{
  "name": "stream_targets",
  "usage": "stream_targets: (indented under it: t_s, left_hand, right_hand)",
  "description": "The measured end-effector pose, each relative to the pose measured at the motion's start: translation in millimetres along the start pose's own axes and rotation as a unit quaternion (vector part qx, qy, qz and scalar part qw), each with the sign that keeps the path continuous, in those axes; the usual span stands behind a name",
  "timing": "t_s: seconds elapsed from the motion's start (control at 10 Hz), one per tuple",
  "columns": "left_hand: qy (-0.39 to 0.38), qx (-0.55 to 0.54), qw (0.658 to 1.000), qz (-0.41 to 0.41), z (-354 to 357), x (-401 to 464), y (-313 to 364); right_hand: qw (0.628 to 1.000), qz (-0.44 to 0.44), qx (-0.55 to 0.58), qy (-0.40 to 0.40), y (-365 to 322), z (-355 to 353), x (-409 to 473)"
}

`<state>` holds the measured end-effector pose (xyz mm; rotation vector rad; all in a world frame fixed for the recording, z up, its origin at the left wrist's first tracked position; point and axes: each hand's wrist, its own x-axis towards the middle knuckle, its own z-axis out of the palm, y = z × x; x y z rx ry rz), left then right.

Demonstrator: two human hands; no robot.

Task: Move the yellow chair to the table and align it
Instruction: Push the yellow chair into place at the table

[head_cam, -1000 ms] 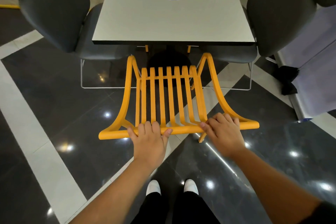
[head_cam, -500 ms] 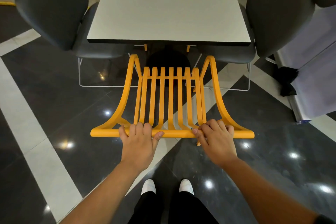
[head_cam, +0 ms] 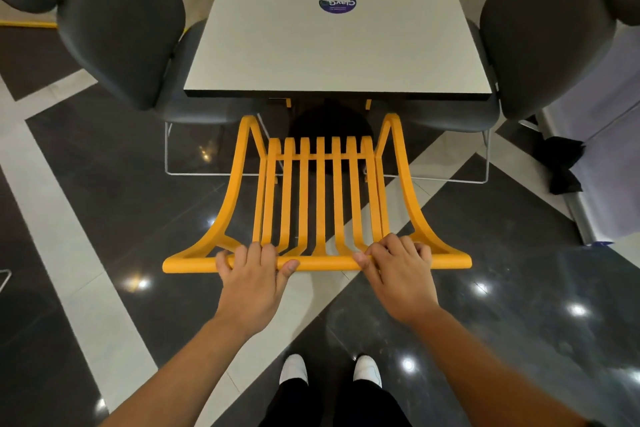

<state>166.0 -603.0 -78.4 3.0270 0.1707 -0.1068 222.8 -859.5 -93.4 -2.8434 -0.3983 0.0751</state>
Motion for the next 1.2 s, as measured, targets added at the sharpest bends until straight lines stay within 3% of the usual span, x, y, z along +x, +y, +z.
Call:
stream_targets:
  t_s: [0.8, 1.0, 1.1, 1.2]
  left_hand:
    - [0.028, 0.004, 0.999, 0.018, 9.1, 21.9, -0.3]
    - [0.01, -0.026, 1.0, 0.009, -2.6, 18.2, 1.4]
    - [-0.033, -0.083, 0.996, -0.01, -21.7, 22.2, 1.3]
    - [-0.028, -0.078, 0.996, -0.013, -61.2, 41.9, -3.5]
  right_hand:
    - [1.0, 0.009, -0.006, 0.005, 8.4, 0.1, 15.4]
    - [0.998, 0.022, -0.02, -0.056, 5.7, -10.6, 16.2]
    - [0.995, 0.033, 0.03, -0.085, 3.8, -32.5, 23.4]
    - [0.997, 0.034, 0.066, -0.015, 2.9, -76.0, 50.1]
